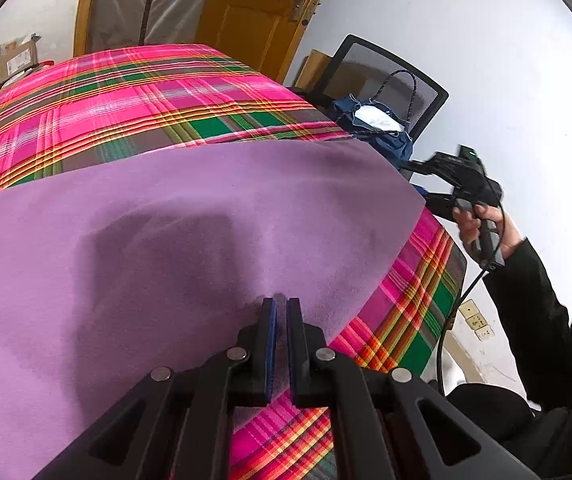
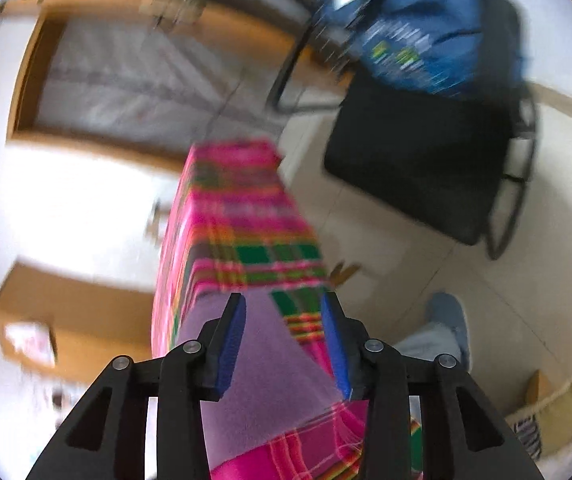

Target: Fold clothes

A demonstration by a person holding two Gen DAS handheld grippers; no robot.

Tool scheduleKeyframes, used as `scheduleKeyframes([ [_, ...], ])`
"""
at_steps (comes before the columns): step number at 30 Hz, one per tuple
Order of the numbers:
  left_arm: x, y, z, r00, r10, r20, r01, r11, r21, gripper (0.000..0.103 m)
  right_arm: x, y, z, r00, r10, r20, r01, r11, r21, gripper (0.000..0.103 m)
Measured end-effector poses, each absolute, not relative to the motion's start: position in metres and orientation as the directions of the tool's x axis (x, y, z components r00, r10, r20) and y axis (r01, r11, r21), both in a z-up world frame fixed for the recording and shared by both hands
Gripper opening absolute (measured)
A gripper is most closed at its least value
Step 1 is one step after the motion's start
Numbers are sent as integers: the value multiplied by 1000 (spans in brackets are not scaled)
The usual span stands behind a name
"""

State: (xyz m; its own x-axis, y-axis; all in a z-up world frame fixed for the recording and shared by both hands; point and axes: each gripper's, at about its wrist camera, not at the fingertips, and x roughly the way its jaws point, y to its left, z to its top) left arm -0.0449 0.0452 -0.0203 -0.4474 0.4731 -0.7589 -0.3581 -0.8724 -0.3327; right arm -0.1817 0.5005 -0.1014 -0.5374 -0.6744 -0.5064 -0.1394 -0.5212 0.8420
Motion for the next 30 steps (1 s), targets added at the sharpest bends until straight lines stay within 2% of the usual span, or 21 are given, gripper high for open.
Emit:
scheduleKeyframes([
  [6,-47,45,-21,-446,466,-764,-351,-876,-330,4,-222,479,-125,-395,-812,-429,-53,-446,893,42],
  [13,-53,47,-22,-442,459,-770,-341,-881,-329,4,-223,471,-129,-352,-894,-278,26,-306,952,42],
  [14,-54,48,-22,-441,459,-771,-342,-880,-329,4,-222,471,-127,-352,-893,-280,38,-312,949,37],
  [15,-55,49,-22,-440,459,-772,-343,-880,-328,4,-221,471,-124,-356,-886,-296,49,-334,941,23],
  [17,-58,51,-22,-438,459,-773,-347,-879,-327,4,-220,472,-118,-367,-872,-323,69,-372,926,6],
  [19,-59,52,-22,-437,460,-773,-348,-879,-326,4,-218,474,-111,-390,-851,-352,91,-416,905,5],
  [25,-60,52,-23,-438,460,-772,-349,-879,-326,4,-215,488,-78,-500,-791,-353,138,-475,869,4],
  [30,-59,52,-22,-442,461,-769,-348,-879,-327,4,-219,491,-72,-527,-761,-378,129,-512,849,4],
])
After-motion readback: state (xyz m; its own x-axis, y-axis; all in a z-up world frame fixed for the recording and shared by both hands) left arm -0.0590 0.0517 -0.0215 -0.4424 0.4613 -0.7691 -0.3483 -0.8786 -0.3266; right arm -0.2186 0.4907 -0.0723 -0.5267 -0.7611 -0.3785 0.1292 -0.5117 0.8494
